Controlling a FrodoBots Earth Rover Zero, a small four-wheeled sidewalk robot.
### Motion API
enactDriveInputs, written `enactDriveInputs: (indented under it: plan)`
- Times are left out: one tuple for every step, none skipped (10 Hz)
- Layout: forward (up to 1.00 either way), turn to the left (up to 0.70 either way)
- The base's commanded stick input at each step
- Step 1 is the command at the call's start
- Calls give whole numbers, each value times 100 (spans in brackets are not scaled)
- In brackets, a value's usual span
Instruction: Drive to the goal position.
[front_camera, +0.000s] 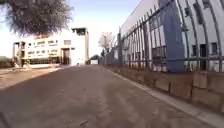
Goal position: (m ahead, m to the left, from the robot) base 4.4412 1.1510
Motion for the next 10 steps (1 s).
enactDriveInputs:
  plan:
    - [100,0]
    - [100,0]
    - [100,0]
    - [100,0]
    - [100,0]
    - [100,0]
    - [100,0]
    - [100,0]
    - [100,0]
    - [100,0]
